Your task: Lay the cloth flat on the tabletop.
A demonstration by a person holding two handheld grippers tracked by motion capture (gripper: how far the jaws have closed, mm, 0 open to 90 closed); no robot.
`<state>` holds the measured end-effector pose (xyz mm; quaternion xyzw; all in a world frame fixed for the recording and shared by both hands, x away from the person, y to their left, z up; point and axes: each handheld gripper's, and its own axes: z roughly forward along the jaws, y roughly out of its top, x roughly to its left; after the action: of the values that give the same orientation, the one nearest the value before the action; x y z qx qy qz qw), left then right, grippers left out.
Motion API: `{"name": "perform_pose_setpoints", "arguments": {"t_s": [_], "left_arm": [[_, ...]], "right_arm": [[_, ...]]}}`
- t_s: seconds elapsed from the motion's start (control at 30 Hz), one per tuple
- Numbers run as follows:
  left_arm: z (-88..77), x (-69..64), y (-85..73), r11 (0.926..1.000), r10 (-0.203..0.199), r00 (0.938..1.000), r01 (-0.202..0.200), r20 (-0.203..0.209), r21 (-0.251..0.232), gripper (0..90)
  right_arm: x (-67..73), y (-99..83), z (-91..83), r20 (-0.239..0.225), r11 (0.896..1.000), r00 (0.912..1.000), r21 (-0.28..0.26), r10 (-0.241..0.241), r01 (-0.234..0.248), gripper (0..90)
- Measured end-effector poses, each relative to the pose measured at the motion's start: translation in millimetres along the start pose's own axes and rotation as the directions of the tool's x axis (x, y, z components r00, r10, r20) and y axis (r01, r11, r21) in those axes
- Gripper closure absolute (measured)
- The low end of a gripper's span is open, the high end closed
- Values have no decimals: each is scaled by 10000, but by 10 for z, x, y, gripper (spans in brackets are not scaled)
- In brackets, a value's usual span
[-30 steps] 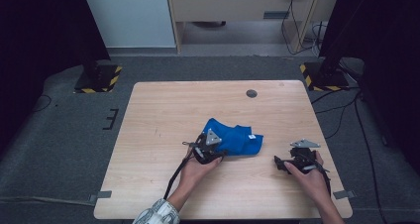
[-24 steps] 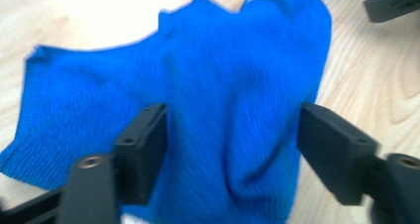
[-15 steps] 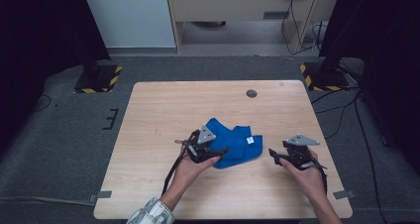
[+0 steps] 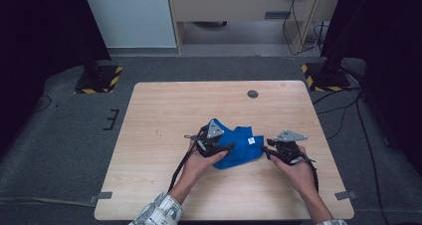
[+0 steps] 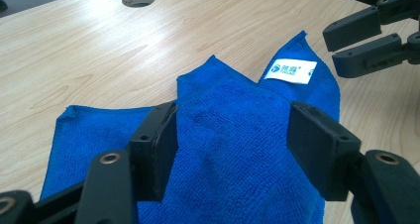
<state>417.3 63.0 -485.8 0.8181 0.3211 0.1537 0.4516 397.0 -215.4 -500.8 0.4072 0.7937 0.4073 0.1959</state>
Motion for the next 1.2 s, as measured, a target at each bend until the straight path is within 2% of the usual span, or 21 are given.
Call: {"name": "perform_pose_setpoints", "arguments": {"t_s": [0.23,0.27,0.3,0.33,0.4,0.47,0.5,0.53,0.57,0.6,0.63,0.7,0.73,0.77,0.9,0.93,1.0,1.07,1.13,1.17,1.2], "left_arm": [[23,98,12,10000,-54,9998,55,-183,62,358],[35,119,25,9999,-129,9999,131,-113,113,348],[35,119,25,9999,-129,9999,131,-113,113,343],[59,134,44,9998,-44,9999,47,-151,213,340],[74,135,54,9996,103,9998,-99,-156,257,338],[92,132,57,9991,220,9998,-220,17,356,325],[106,120,49,9986,306,9995,-306,6,439,316],[106,120,49,9986,306,9995,-306,6,439,310],[112,117,44,9983,323,9995,-324,32,483,310],[119,114,40,9980,348,9994,-350,41,520,304],[136,108,30,9977,367,9993,-371,69,569,293],[149,106,24,9980,243,9996,-253,171,586,284],[149,106,24,9980,243,9996,-253,171,586,280],[156,91,20,9977,261,9993,-278,283,615,276],[178,69,2,9968,262,9987,-295,443,746,270],[196,58,-8,9961,236,9978,-288,625,834,282],[206,46,-14,9950,280,9978,-336,601,945,311],[211,40,-16,9943,295,9975,-358,635,1008,402],[224,22,-21,9921,339,9964,-429,778,1183,434],[227,2,-25,9884,576,9955,-674,749,1358,551],[227,-5,-26,9870,607,9956,-706,718,1446,590]], "right_arm": [[0,45,94,-259,9999,9997,168,26,-21,478],[6,59,161,-334,9996,9994,277,69,-60,413],[6,59,161,-334,9996,9994,277,69,-60,413],[15,60,228,-319,9986,9994,515,128,-112,339],[18,59,251,-347,9983,9993,578,144,-124,348],[35,64,294,-649,9976,9977,673,198,-154,358],[67,74,298,-626,9982,9980,601,14,23,506],[67,74,298,-626,9982,9980,601,14,23,506],[80,84,285,-573,9984,9980,479,-268,296,547],[92,96,269,-634,9991,9977,334,-250,271,603],[106,109,235,-728,9993,9968,134,-328,338,716],[108,111,218,-802,9993,9961,62,-356,363,794],[108,111,218,-802,9993,9961,62,-356,363,794],[99,115,200,-922,9994,9951,-34,-353,352,865],[89,119,183,-1032,9991,9938,-147,-407,394,889],[93,121,180,-1071,9991,9934,-144,-419,406,892],[104,123,179,-1068,9989,9932,-128,-471,460,893],[111,128,176,-1077,9987,9929,-155,-508,494,894],[112,128,175,-1071,9987,9930,-153,-502,489,893],[110,128,174,-1114,9988,9926,-137,-487,475,893],[109,127,174,-1112,9987,9925,-134,-499,487,894]]}}
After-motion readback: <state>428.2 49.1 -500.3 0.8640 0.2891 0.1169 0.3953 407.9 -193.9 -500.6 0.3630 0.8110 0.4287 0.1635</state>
